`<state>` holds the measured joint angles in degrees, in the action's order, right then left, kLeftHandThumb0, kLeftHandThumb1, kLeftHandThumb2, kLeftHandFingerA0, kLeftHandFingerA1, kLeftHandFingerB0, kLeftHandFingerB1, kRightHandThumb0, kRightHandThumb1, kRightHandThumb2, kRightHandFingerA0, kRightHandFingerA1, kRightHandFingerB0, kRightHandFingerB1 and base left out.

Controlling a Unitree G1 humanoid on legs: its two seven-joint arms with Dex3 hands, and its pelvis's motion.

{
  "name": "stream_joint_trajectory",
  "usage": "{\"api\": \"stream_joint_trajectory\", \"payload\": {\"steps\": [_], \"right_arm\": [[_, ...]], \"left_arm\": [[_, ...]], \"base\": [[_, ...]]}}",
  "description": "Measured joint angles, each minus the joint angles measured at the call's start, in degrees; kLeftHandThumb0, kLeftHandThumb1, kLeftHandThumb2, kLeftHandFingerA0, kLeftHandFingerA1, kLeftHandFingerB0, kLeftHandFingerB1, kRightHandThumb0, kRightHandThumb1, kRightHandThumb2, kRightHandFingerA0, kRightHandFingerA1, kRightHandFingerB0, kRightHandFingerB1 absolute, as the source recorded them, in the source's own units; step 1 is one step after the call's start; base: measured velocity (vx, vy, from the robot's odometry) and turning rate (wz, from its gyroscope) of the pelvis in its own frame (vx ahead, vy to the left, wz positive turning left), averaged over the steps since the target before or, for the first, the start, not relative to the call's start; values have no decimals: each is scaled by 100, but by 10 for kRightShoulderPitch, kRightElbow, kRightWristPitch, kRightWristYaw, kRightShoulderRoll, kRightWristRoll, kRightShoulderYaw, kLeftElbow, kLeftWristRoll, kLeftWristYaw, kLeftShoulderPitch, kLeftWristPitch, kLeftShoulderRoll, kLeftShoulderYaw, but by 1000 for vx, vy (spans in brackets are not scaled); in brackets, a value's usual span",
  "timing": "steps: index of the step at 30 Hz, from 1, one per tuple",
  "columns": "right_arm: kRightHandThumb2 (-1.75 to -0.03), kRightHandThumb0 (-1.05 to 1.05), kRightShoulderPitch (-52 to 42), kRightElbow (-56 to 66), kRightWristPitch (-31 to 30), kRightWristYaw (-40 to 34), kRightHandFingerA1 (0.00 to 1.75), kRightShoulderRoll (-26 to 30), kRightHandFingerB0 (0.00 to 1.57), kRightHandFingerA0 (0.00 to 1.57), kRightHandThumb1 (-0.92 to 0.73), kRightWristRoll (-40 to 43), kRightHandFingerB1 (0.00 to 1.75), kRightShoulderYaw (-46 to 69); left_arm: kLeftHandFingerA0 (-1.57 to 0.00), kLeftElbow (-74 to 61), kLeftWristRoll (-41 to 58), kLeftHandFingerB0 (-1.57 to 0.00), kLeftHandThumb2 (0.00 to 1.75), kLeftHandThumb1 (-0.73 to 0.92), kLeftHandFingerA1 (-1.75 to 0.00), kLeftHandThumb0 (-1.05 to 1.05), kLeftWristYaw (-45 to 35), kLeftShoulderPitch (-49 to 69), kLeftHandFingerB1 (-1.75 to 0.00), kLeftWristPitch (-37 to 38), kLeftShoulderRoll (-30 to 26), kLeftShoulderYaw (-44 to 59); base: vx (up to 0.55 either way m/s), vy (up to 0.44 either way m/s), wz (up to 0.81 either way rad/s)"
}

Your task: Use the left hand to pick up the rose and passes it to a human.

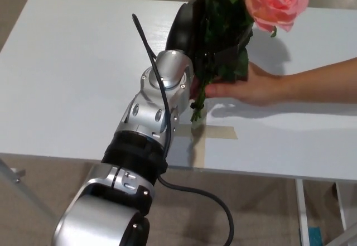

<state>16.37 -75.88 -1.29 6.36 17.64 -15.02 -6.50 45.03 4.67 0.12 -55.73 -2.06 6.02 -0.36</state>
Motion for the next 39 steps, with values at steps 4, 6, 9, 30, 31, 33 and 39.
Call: {"api": "stream_joint_trajectory", "payload": {"steps": [4, 6, 9, 30, 31, 33, 39], "right_arm": [[-62, -37, 1, 0, 0, 0, 39, 0, 42, 52, -72, 0, 35, -1], [-62, -37, 2, 0, 0, 0, 39, 0, 42, 52, -72, 0, 35, -2], [-62, -37, 5, 0, 0, 1, 39, 0, 42, 52, -72, -1, 35, -4], [-62, -37, 25, 1, 0, 3, 39, 2, 42, 52, -71, -1, 35, -9], [-62, -37, 25, 1, 0, 3, 39, 2, 42, 52, -71, -1, 35, -10], [-62, -37, 25, 1, 0, 3, 39, 2, 42, 52, -71, -2, 35, -12], [-62, -37, 22, 1, 1, 4, 39, 2, 42, 52, -71, -2, 35, -16]], "left_arm": [[-82, 5, 8, -71, 68, 84, -144, -23, -1, 0, -104, 1, 0, -2], [-82, 6, 11, -73, 68, 84, -143, -22, -2, 0, -99, 1, 0, -3], [-83, 7, 12, -74, 68, 84, -142, -22, -2, 0, -97, 2, 0, -8], [0, 3, 25, 0, 59, 49, 0, -88, -52, -1, 0, -3, -4, -85], [0, 0, 25, 0, 59, 49, 0, -88, -61, -1, 0, -7, -5, -94], [0, -4, 23, 0, 59, 47, 0, -87, -76, -1, -1, -16, -5, -104], [0, -16, 16, 0, 58, 46, 0, -84, -115, -1, -1, -41, -11, -120]], "base": [[0, 0, 0], [0, 0, 0], [0, 0, 0], [0, 0, 0], [0, 0, 0], [0, 0, 0], [0, 0, 0]]}}
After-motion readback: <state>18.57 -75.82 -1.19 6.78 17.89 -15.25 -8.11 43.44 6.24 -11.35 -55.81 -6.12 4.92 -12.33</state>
